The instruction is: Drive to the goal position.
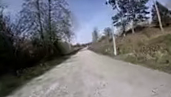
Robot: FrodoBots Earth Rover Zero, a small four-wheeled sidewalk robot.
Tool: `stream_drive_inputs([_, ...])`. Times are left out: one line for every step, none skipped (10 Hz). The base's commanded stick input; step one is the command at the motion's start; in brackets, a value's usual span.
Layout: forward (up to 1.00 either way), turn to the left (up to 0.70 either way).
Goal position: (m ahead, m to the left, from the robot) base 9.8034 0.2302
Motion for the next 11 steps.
stream_drive_inputs([0.85,0.00])
stream_drive_inputs([0.85,0.00])
stream_drive_inputs([0.85,0.00])
stream_drive_inputs([0.85,0.00])
stream_drive_inputs([0.85,0.00])
stream_drive_inputs([0.85,0.00])
stream_drive_inputs([0.85,0.00])
stream_drive_inputs([0.85,0.00])
stream_drive_inputs([0.85,0.00])
stream_drive_inputs([0.85,0.00])
stream_drive_inputs([0.85,0.00])
